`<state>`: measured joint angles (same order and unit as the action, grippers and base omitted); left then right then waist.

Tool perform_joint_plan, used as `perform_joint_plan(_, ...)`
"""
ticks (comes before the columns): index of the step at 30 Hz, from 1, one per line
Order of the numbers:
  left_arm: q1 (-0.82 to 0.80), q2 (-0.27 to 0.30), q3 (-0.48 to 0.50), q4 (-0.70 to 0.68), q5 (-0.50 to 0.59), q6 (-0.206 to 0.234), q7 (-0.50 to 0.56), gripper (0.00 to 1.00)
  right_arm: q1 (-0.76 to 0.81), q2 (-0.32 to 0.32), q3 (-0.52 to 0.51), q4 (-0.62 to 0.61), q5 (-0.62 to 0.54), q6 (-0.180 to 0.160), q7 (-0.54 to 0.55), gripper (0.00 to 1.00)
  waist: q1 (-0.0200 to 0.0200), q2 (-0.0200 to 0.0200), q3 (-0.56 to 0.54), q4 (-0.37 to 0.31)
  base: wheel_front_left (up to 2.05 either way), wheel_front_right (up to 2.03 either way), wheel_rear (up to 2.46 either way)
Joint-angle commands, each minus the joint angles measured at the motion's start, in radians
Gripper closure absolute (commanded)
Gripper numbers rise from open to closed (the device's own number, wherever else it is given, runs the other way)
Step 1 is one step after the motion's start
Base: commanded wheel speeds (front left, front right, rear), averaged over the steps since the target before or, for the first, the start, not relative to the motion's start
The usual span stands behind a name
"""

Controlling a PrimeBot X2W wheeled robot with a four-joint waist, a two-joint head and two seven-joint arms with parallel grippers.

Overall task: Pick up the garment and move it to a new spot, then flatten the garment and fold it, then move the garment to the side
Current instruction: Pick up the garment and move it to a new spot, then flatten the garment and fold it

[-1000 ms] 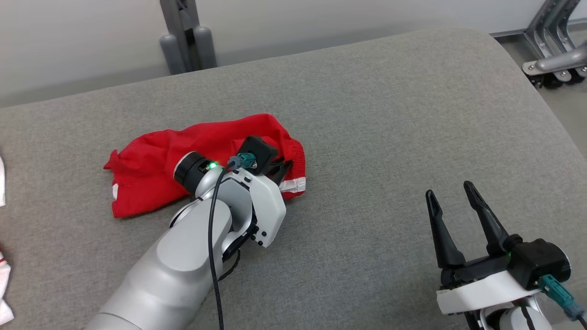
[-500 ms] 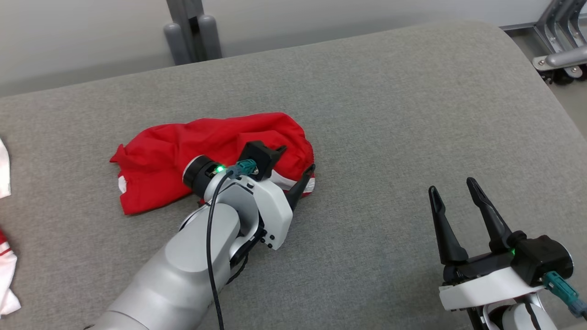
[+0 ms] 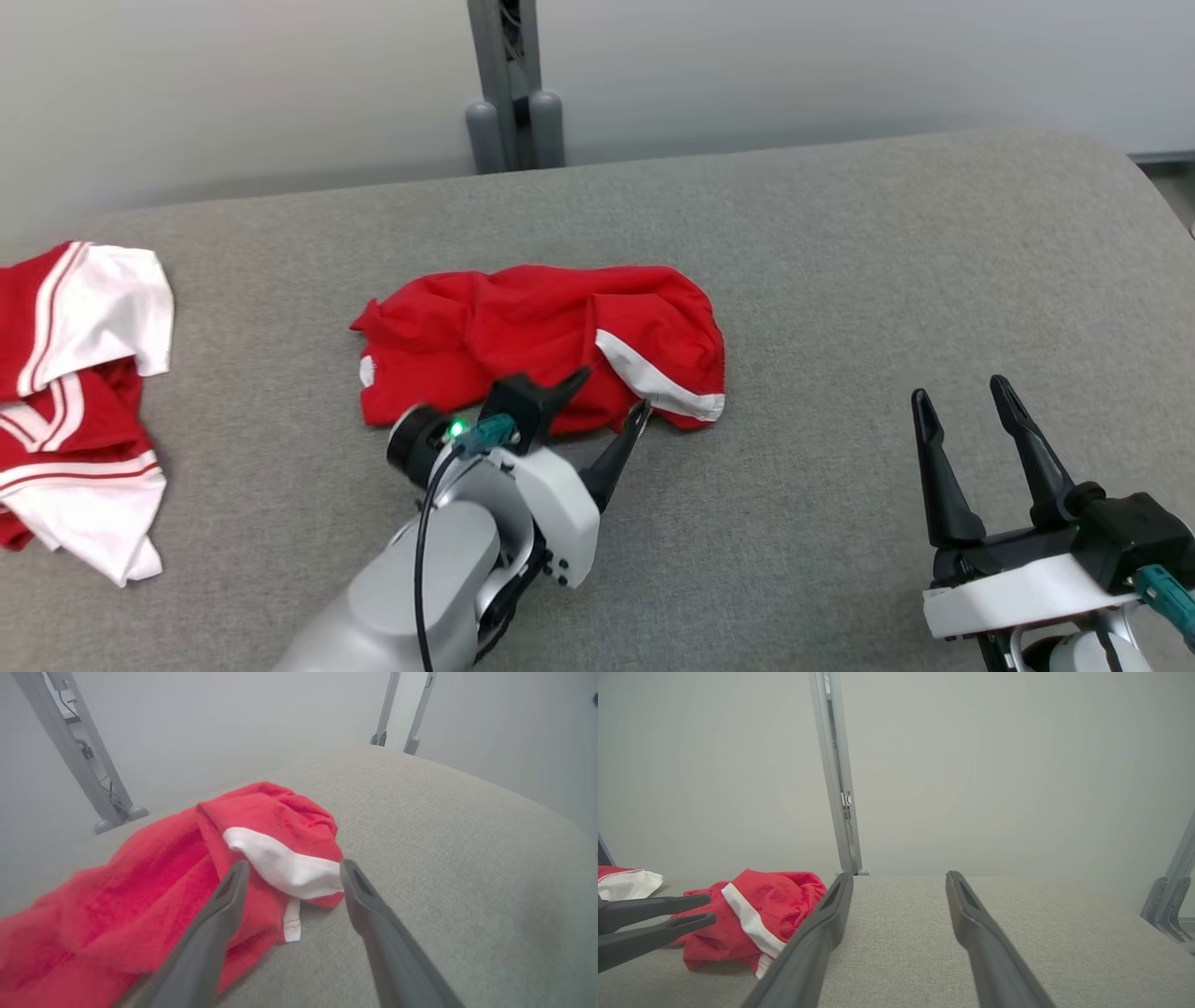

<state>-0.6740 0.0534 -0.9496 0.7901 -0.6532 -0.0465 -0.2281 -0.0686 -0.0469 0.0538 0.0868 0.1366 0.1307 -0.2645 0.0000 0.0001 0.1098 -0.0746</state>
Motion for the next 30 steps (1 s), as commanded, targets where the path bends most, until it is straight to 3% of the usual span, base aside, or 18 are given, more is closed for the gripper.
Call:
perform_joint_plan(1, 0.033, 0.008, 0.008, 0.007, -0.011, 0.01, -0.009, 0.0, 0.013, -0.007, -0.004, 0.001, -0.004, 0.0, -0.002, 0.0, 0.0, -0.0001, -0.025, 0.022, 0.0, 0.0, 0.0)
perform_joint_plan(10, 0.126, 0.004, 0.025, 0.107, -0.077, 0.019, -0.005, 0.0, 0.008, -0.007, 0.013, -0.011, -0.01, 0.0, -0.002, 0.0, 0.0, -0.0001, -0.031, -0.015, 0.0, 0.0, 0.0)
perform_joint_plan(19, 0.052, 0.008, 0.067, 0.206, -0.058, 0.074, -0.033, 0.0, -0.013, -0.007, 0.012, -0.026, -0.025, 0.0, -0.002, 0.0, 0.0, -0.0001, 0.03, -0.102, 0.0, 0.0, 0.0)
perform_joint_plan(24, 0.022, 0.006, 0.077, 0.234, -0.042, 0.067, -0.036, 0.0, -0.02, -0.006, 0.011, -0.028, -0.029, 0.0, -0.002, 0.0, 0.0, -0.0001, 0.051, -0.136, 0.0, 0.0, 0.0)
perform_joint_plan(29, -0.002, 0.011, 0.104, 0.252, -0.023, 0.088, -0.037, 0.0, -0.029, -0.006, 0.013, -0.033, -0.026, 0.0, -0.002, 0.0, 0.0, -0.0001, 0.065, -0.162, 0.0, 0.0, 0.0)
perform_joint_plan(30, -0.007, 0.011, 0.109, 0.256, -0.02, 0.089, -0.037, 0.11, -0.028, -0.007, 0.012, -0.034, -0.027, 0.0, -0.002, 0.0, 0.0, -0.0001, 0.067, -0.164, 0.0, 0.0, 0.0)
